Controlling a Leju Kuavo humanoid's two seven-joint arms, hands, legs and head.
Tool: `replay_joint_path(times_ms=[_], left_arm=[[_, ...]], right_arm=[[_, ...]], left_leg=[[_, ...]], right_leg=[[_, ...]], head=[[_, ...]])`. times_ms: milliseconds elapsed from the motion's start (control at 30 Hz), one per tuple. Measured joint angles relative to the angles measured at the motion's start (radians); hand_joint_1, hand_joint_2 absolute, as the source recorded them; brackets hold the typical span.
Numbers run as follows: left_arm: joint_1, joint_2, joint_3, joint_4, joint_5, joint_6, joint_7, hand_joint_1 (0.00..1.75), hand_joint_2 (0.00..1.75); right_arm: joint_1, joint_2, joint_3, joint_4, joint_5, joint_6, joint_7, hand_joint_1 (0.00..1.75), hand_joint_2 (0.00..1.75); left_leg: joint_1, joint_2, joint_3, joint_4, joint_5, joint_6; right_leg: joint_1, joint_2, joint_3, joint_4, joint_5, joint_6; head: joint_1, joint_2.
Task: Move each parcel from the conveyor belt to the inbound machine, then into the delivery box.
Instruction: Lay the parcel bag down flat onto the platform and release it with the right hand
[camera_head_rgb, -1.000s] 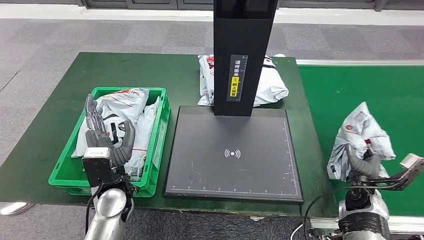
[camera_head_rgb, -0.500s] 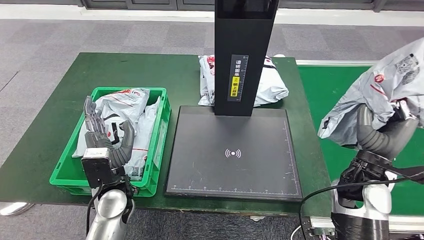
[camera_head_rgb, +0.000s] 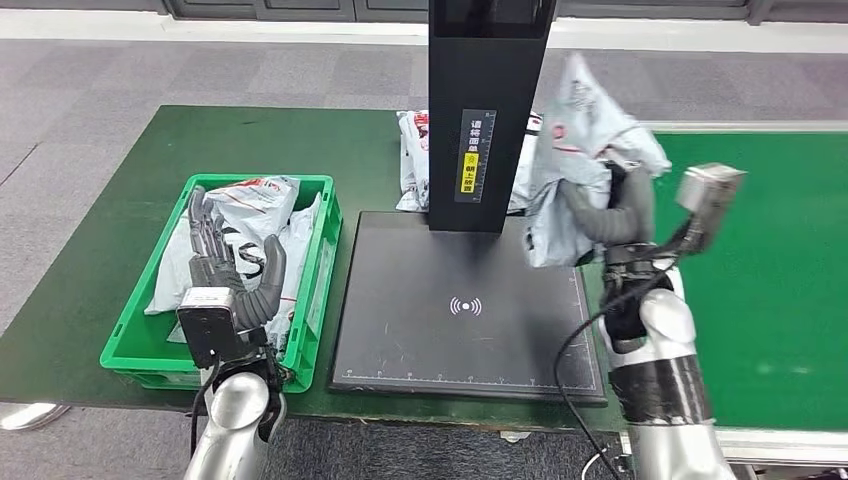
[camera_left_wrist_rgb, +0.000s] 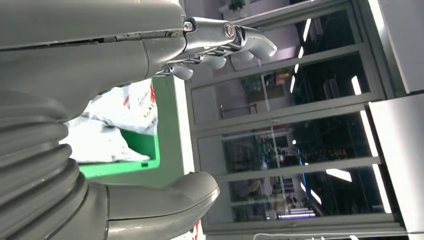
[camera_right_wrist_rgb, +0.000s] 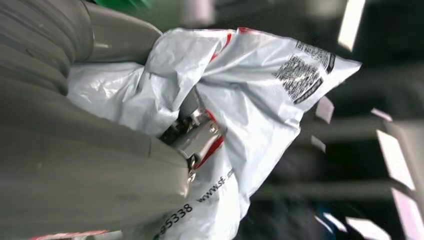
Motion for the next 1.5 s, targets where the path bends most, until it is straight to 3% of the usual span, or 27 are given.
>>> replay_joint_path(times_ms=[167, 200, 300, 333, 467, 700, 867, 1133, 1500], left_arm=[[-0.009, -0.007, -0.013, 0.014, 0.000, -0.001, 0.006, 0.00, 1.75], [-0.009, -0.007, -0.013, 0.015, 0.000, -0.002, 0.007, 0.00, 1.75], [-0.011, -0.008, -0.019, 0.018, 0.000, -0.002, 0.012, 0.00, 1.75], [-0.012, -0.009, -0.022, 0.019, 0.000, -0.001, 0.013, 0.00, 1.75], [-0.014, -0.011, -0.027, 0.022, -0.004, 0.000, 0.021, 0.00, 1.75], [-0.017, -0.012, -0.027, 0.031, -0.008, -0.001, 0.025, 0.00, 1.75], [-0.023, -0.012, -0.027, 0.042, -0.018, -0.007, 0.019, 0.00, 1.75], [-0.021, -0.011, -0.020, 0.042, -0.043, -0.016, 0.017, 0.00, 1.75], [-0.003, -0.012, 0.012, 0.024, -0.074, -0.027, 0.021, 0.00, 1.75]], right_arm=[[-0.070, 0.029, 0.084, 0.200, 0.000, 0.046, 0.033, 1.75, 1.75], [-0.081, 0.034, 0.098, 0.234, 0.005, 0.058, 0.053, 1.75, 1.31], [-0.102, 0.065, 0.151, 0.358, 0.042, 0.088, 0.093, 0.57, 0.00], [-0.104, 0.080, 0.173, 0.404, 0.060, 0.097, 0.099, 0.17, 0.00], [-0.093, 0.129, 0.261, 0.550, 0.141, 0.130, 0.104, 0.00, 0.00], [-0.085, 0.160, 0.384, 0.667, 0.232, 0.214, 0.086, 0.00, 0.00], [-0.091, 0.158, 0.409, 0.688, 0.234, 0.222, 0.042, 0.00, 0.00], [-0.101, 0.141, 0.403, 0.675, 0.271, 0.111, -0.006, 0.00, 0.00], [-0.058, 0.093, 0.294, 0.384, 0.311, -0.012, -0.095, 0.00, 0.00]], left_leg=[[0.000, -0.002, -0.001, 0.000, 0.001, 0.000], [0.000, -0.002, -0.001, 0.000, 0.001, -0.001], [0.000, -0.002, -0.001, 0.000, 0.000, -0.001], [0.000, -0.002, -0.001, 0.000, 0.000, -0.001], [0.001, -0.003, -0.001, 0.000, 0.000, -0.001], [0.001, -0.002, -0.001, 0.000, 0.000, -0.001], [0.001, -0.001, -0.001, 0.000, 0.000, -0.001], [0.001, -0.002, -0.001, 0.000, 0.001, -0.001], [0.001, -0.002, -0.001, 0.000, 0.000, -0.001]], right_leg=[[0.000, -0.002, 0.000, 0.000, 0.000, 0.000], [0.000, -0.001, 0.000, 0.001, 0.000, 0.000], [0.000, -0.001, -0.001, 0.000, 0.000, 0.000], [0.000, -0.001, -0.001, 0.000, 0.000, 0.000], [0.001, -0.002, -0.001, 0.000, -0.001, -0.001], [0.001, -0.001, -0.001, 0.000, -0.001, -0.001], [0.001, -0.001, -0.001, 0.000, -0.001, -0.001], [0.001, -0.001, -0.001, 0.000, 0.000, -0.001], [0.001, -0.001, -0.002, 0.000, 0.000, -0.001]], head=[[0.000, 0.000], [0.000, 0.000], [0.000, 0.000], [0.000, 0.000], [0.000, 0.000], [0.000, 0.000], [0.000, 0.000], [0.000, 0.000], [0.000, 0.000]])
